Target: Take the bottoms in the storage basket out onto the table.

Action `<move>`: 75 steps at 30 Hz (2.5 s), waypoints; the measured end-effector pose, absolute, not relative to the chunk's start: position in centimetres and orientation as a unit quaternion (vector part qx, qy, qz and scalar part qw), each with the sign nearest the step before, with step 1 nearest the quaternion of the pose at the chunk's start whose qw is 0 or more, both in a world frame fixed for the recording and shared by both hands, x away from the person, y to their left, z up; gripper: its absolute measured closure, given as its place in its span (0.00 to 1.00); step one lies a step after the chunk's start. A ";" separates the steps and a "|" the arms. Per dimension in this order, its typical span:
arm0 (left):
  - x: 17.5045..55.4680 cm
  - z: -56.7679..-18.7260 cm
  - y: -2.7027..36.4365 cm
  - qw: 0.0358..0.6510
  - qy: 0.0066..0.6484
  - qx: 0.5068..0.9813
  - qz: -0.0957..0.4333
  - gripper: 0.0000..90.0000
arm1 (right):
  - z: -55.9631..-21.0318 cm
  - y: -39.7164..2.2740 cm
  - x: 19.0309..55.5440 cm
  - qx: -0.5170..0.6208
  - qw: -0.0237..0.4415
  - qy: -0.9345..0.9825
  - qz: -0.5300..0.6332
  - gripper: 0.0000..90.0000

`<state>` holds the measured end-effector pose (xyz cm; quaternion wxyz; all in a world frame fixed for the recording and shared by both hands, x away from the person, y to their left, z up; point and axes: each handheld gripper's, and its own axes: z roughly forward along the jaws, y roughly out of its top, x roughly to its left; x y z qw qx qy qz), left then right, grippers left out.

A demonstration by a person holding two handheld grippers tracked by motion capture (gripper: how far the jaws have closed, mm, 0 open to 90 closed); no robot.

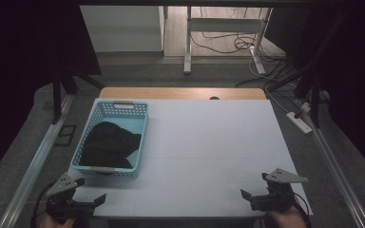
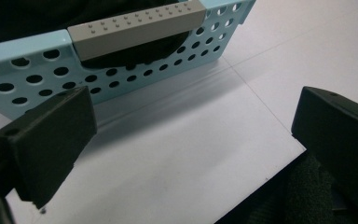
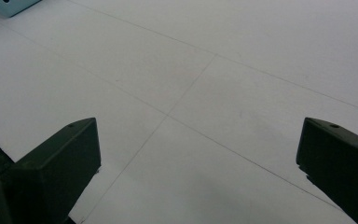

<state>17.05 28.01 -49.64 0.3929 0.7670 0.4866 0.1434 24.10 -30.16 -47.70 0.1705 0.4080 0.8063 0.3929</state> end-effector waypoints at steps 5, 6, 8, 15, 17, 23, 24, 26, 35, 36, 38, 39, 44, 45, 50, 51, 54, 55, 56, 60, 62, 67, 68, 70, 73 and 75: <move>17.2 -49.6 27.9 0.395 0.477 0.773 0.138 0.00 | -47.7 -30.2 24.2 0.410 0.164 0.806 0.394 0.00; 17.2 -49.6 27.9 0.395 0.477 0.773 0.138 0.00 | -47.7 -30.2 24.2 0.410 0.164 0.806 0.394 0.00; 17.3 -49.6 27.9 0.399 0.472 0.775 0.134 0.00 | -47.7 -30.2 24.2 0.410 0.163 0.806 0.394 0.00; 17.3 -49.1 27.8 0.404 0.470 0.773 0.136 0.00 | -47.8 -30.2 24.3 0.409 0.161 0.808 0.393 0.00; 17.3 -48.8 27.7 0.407 0.465 0.774 0.139 0.00 | -47.8 -30.2 24.3 0.409 0.160 0.808 0.392 0.00; 17.6 -48.4 27.5 0.411 0.455 0.777 0.143 0.00 | -47.8 -30.2 24.3 0.409 0.157 0.810 0.390 0.00; 17.6 -48.4 27.5 0.411 0.455 0.777 0.143 0.00 | -47.8 -30.2 24.3 0.409 0.157 0.810 0.390 0.00; 17.6 -48.3 27.5 0.410 0.453 0.778 0.143 0.00 | -47.8 -30.1 24.4 0.408 0.157 0.811 0.389 0.00; 17.8 -47.8 27.1 0.410 0.443 0.784 0.147 0.00 | -47.9 -30.1 24.4 0.408 0.154 0.813 0.387 0.00; 17.9 -47.7 27.0 0.411 0.440 0.785 0.147 0.00 | -47.9 -30.1 24.4 0.407 0.154 0.813 0.387 0.00; 17.9 -47.7 26.9 0.413 0.439 0.784 0.148 0.00 | -47.9 -30.1 24.4 0.407 0.154 0.813 0.386 0.00; 17.9 -47.6 26.9 0.414 0.438 0.784 0.147 0.00 | -47.9 -30.1 24.4 0.407 0.154 0.813 0.386 0.00; 18.1 -47.3 26.9 0.421 0.437 0.781 0.148 0.00 | -47.9 -30.1 24.4 0.408 0.153 0.813 0.386 0.00; 18.1 -47.2 26.9 0.423 0.438 0.780 0.146 0.00 | -47.9 -30.1 24.4 0.408 0.153 0.813 0.386 0.00; 18.7 -46.7 26.5 0.417 0.433 0.786 0.142 0.00 | -47.9 -30.1 24.5 0.408 0.152 0.813 0.386 0.00; 18.7 -46.6 26.4 0.415 0.433 0.787 0.144 0.00 | -47.9 -30.1 24.5 0.408 0.152 0.814 0.385 0.00; 19.0 -46.4 26.4 0.413 0.433 0.788 0.144 0.00 | -47.9 -30.0 24.5 0.406 0.152 0.815 0.384 0.00; 19.1 -46.4 26.3 0.412 0.433 0.789 0.145 0.00 | -47.9 -30.0 24.5 0.406 0.152 0.815 0.384 0.00; 19.2 -46.3 26.3 0.411 0.433 0.789 0.146 0.00 | -47.9 -30.0 24.5 0.406 0.152 0.815 0.384 0.00; 19.6 -46.2 26.1 0.407 0.431 0.792 0.147 0.00 | -47.9 -30.0 24.5 0.406 0.151 0.816 0.383 0.00; 19.9 -46.2 25.9 0.408 0.430 0.792 0.148 0.00 | -47.9 -30.0 24.5 0.407 0.151 0.816 0.383 0.00; 20.6 -46.0 25.7 0.409 0.431 0.791 0.146 0.00 | -47.9 -30.0 24.5 0.406 0.151 0.816 0.382 0.00; 20.9 -45.9 25.6 0.410 0.431 0.790 0.146 0.00 | -47.9 -30.0 24.5 0.406 0.151 0.817 0.382 0.00; 21.1 -45.9 25.5 0.411 0.432 0.790 0.146 0.00 | -47.9 -30.0 24.5 0.405 0.151 0.817 0.382 0.00; 21.6 -45.7 25.3 0.412 0.434 0.788 0.144 0.00 | -47.9 -30.0 24.5 0.405 0.151 0.818 0.381 0.00; 21.9 -45.7 25.3 0.412 0.435 0.788 0.143 0.00 | -47.9 -30.0 24.5 0.404 0.151 0.818 0.380 0.00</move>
